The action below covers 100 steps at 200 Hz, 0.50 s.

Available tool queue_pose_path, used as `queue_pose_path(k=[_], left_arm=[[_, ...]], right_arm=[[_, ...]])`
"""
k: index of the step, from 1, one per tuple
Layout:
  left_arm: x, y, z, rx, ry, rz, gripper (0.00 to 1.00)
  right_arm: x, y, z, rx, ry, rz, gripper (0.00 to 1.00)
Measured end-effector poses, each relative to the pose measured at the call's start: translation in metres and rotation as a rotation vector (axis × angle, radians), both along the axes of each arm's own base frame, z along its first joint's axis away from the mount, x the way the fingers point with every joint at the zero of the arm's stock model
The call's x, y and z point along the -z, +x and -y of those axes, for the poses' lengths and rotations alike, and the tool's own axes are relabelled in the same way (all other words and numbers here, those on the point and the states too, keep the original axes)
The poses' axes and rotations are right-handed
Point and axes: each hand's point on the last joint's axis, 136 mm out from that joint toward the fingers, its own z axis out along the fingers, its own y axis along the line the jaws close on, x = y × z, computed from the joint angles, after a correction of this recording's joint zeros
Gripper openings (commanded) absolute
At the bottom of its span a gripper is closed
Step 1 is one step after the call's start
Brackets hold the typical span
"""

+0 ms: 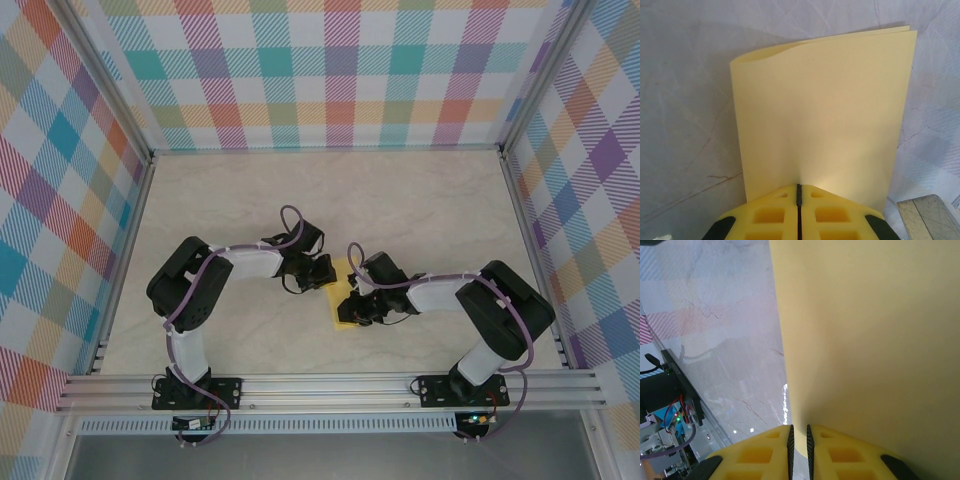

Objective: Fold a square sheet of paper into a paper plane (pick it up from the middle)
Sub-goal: Move the paper to the center of the table.

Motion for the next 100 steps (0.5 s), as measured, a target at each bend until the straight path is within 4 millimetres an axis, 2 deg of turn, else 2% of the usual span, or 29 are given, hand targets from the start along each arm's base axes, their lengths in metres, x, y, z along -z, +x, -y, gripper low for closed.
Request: queue_pose_path(k=[37, 100], left_arm=[[0.001, 0.004, -0.002, 0.033, -0.011, -0.006, 0.12], [-0.011, 0.032, -0.015, 0.019, 0.03, 0.055, 0.21]], right_arm=[[0.0, 0.001, -0.001, 0.006, -0.007, -0.011, 0.17], [-0.002, 0.014, -0.019, 0.133, -0.026, -0.073, 0.18]])
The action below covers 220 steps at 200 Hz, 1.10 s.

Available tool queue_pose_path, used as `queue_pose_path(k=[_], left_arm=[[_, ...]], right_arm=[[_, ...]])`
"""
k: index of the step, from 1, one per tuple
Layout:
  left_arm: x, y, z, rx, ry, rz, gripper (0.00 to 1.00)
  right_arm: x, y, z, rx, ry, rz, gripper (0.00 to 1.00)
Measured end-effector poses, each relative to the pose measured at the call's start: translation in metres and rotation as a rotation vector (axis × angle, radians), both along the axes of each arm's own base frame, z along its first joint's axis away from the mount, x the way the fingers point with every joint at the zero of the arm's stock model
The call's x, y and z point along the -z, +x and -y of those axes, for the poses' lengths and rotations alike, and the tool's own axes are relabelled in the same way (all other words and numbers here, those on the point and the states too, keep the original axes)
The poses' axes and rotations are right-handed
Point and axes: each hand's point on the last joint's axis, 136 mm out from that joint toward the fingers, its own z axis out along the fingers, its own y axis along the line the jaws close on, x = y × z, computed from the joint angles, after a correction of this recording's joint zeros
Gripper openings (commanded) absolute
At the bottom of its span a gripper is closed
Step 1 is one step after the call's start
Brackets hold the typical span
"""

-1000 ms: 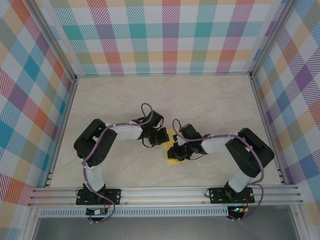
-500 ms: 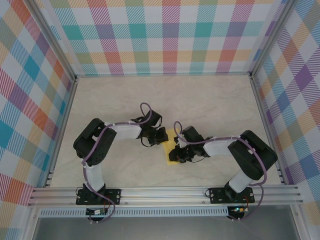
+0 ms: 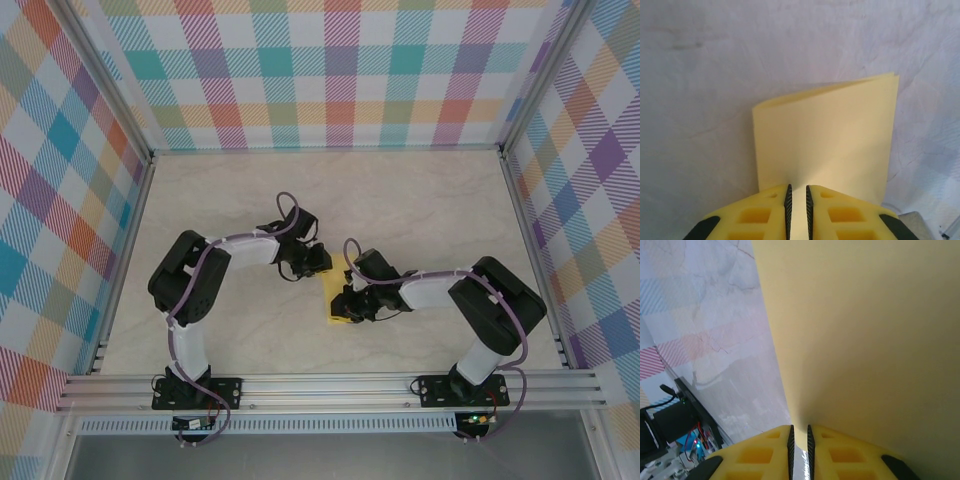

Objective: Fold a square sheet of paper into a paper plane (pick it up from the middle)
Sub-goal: Move the paper to the center of the table, then third fold the triangle at the center of the table.

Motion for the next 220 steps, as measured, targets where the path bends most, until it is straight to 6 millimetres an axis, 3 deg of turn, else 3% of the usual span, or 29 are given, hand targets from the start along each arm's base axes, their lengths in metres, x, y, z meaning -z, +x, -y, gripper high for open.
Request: queue_pose_path(k=[50, 74, 111, 142, 187, 220], left_arm=[[-0.036, 0.005, 0.002, -0.002, -0.045, 0.08, 0.22], [-0.026, 0.007, 0.005, 0.003, -0.048, 0.072, 0.22], [0.01, 0.012, 0.007, 0.002, -0.003, 0.013, 0.19], [0.007, 0.022, 0.009, -0.003, 0.003, 0.04, 0.18], [0.007, 0.021, 0.009, 0.018, 0.004, 0.052, 0.2], [0.006, 0.021, 0.011, 0.024, -0.004, 0.054, 0.23]], right_arm=[[0.0, 0.005, 0.0, 0.038, -0.025, -0.002, 0.19], [0.0, 0.006, 0.0, 0.04, -0.027, 0.0, 0.21], [-0.001, 0.006, -0.001, 0.038, -0.021, 0.004, 0.26], [-0.008, 0.008, 0.006, 0.045, -0.057, 0.036, 0.37], [-0.051, 0.035, 0.043, 0.152, -0.086, 0.172, 0.49], [-0.042, 0.046, 0.062, 0.213, -0.121, 0.147, 0.48]])
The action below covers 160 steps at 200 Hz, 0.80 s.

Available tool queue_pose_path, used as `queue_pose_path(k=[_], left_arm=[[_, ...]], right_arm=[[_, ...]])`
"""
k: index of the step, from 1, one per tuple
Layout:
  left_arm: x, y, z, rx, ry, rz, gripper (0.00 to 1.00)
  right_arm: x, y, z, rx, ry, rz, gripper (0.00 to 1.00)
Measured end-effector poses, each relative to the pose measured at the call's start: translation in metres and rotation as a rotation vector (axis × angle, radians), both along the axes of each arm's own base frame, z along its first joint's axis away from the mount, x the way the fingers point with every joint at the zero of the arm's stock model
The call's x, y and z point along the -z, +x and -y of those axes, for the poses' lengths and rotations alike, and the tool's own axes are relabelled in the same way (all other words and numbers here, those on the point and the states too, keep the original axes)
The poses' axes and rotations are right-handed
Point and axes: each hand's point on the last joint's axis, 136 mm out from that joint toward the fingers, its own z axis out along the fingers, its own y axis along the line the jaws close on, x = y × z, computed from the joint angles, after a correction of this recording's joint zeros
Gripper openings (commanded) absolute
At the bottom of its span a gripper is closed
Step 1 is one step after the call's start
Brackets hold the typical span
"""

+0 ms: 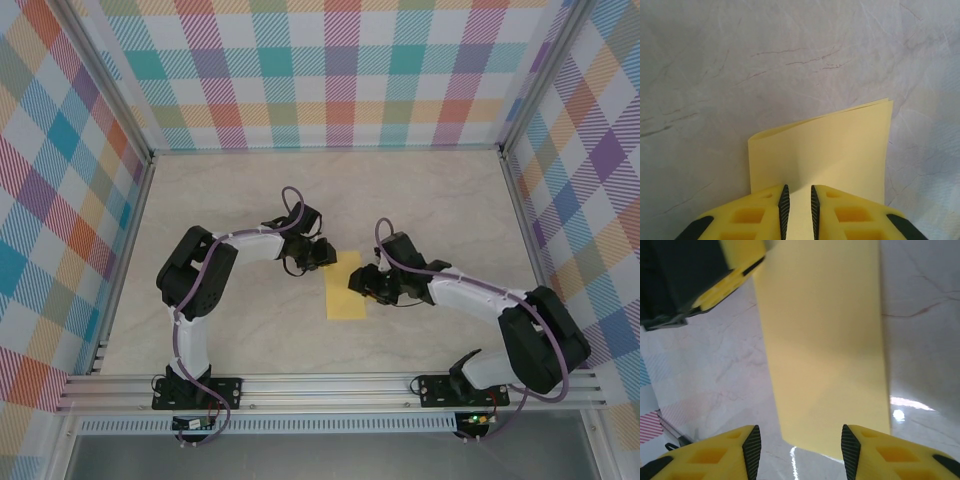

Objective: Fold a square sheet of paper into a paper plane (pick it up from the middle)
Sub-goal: Third fold the triangle at the center of the table.

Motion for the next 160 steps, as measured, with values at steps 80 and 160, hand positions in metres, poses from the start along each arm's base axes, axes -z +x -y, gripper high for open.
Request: queue_pose_path(k=[80, 160], left_arm=[[-0.007, -0.003, -0.001, 0.022, -0.003, 0.011, 0.26], [-0.003, -0.008, -0.002, 0.025, -0.001, -0.003, 0.26]], right_arm=[[0.023, 0.003, 0.014, 0.02, -0.053, -0.056, 0.49], [0.038, 0.007, 0.008, -0.004, 0.006, -0.086, 0.37]])
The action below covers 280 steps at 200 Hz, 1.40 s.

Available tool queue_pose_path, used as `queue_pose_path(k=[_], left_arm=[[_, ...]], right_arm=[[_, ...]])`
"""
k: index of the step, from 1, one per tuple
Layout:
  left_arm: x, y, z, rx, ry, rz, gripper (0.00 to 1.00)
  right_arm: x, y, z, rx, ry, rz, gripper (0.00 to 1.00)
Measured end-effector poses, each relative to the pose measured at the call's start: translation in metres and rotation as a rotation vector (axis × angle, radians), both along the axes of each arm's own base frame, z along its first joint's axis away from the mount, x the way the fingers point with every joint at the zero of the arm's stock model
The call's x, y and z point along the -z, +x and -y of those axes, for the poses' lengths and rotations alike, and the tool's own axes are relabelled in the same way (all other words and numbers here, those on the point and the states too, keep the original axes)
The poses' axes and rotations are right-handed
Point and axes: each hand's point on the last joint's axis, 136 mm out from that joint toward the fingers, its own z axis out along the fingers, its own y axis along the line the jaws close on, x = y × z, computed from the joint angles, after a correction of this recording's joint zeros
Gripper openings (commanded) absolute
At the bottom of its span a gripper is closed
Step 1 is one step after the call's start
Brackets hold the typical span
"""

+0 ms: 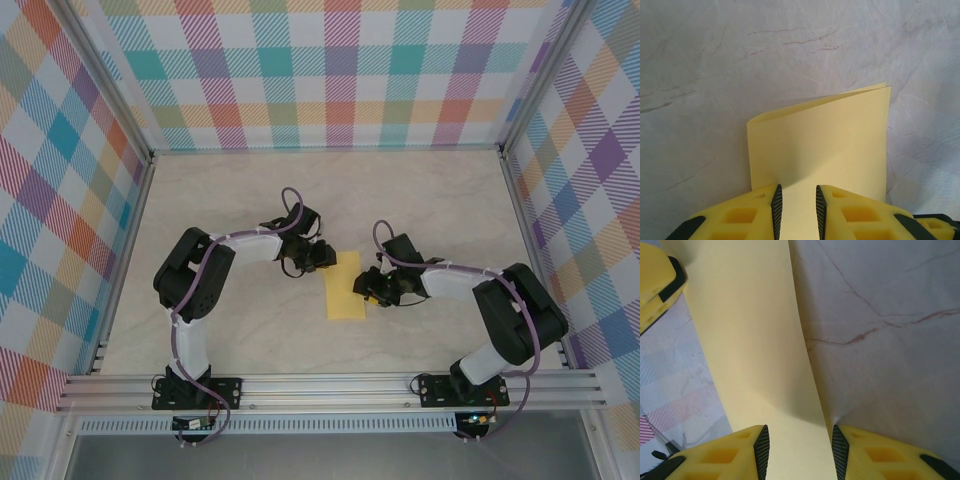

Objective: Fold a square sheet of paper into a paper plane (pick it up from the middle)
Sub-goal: Third fold the triangle at the center of the table.

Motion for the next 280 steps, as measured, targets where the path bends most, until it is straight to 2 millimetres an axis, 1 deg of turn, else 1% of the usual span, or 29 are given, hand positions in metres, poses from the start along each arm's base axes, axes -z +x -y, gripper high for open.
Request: queue_pose_path(k=[56, 89, 110, 125, 141, 163, 184, 204, 215, 227, 245, 266, 280], left_arm=[[0.002, -0.001, 0.0, 0.0, 0.001, -0.002, 0.26], [0.001, -0.001, 0.0, 0.003, -0.003, -0.002, 0.26], [0.001, -0.001, 0.0, 0.003, -0.003, -0.001, 0.26], [0.002, -0.001, 0.0, 0.004, -0.003, -0.001, 0.26], [0.002, -0.001, 0.0, 0.007, -0.002, 0.001, 0.27], [0.001, -0.002, 0.001, 0.02, -0.005, 0.009, 0.28], [-0.002, -0.005, -0.002, 0.028, -0.003, 0.015, 0.34], [-0.014, -0.009, -0.005, 0.032, -0.011, 0.036, 0.38], [-0.026, -0.012, -0.007, 0.032, -0.022, 0.057, 0.39], [-0.04, -0.017, -0.009, 0.033, -0.036, 0.084, 0.41], [-0.06, -0.027, -0.011, 0.049, -0.033, 0.143, 0.44], [-0.078, -0.049, -0.008, 0.09, -0.004, 0.231, 0.5], [-0.085, -0.073, 0.001, 0.151, 0.035, 0.303, 0.57]], right_arm=[[-0.001, 0.0, -0.001, 0.003, 0.036, 0.022, 0.4], [-0.005, 0.002, -0.01, -0.011, 0.086, 0.028, 0.4], [-0.005, 0.004, -0.013, -0.012, 0.099, 0.029, 0.39], [-0.006, 0.005, -0.014, -0.012, 0.102, 0.031, 0.41], [-0.01, 0.01, -0.015, -0.009, 0.101, 0.037, 0.39], [-0.014, 0.02, -0.017, -0.005, 0.116, 0.048, 0.28], [-0.011, 0.027, -0.018, -0.01, 0.117, 0.039, 0.27], [-0.009, 0.032, -0.017, -0.01, 0.109, 0.032, 0.24], [-0.01, 0.034, -0.016, -0.013, 0.108, 0.038, 0.21], [-0.011, 0.035, -0.015, -0.017, 0.113, 0.04, 0.17], [-0.012, 0.037, -0.015, -0.021, 0.124, 0.033, 0.17], [-0.011, 0.037, -0.016, -0.022, 0.13, 0.022, 0.18], [-0.011, 0.037, -0.015, -0.022, 0.132, 0.012, 0.18]])
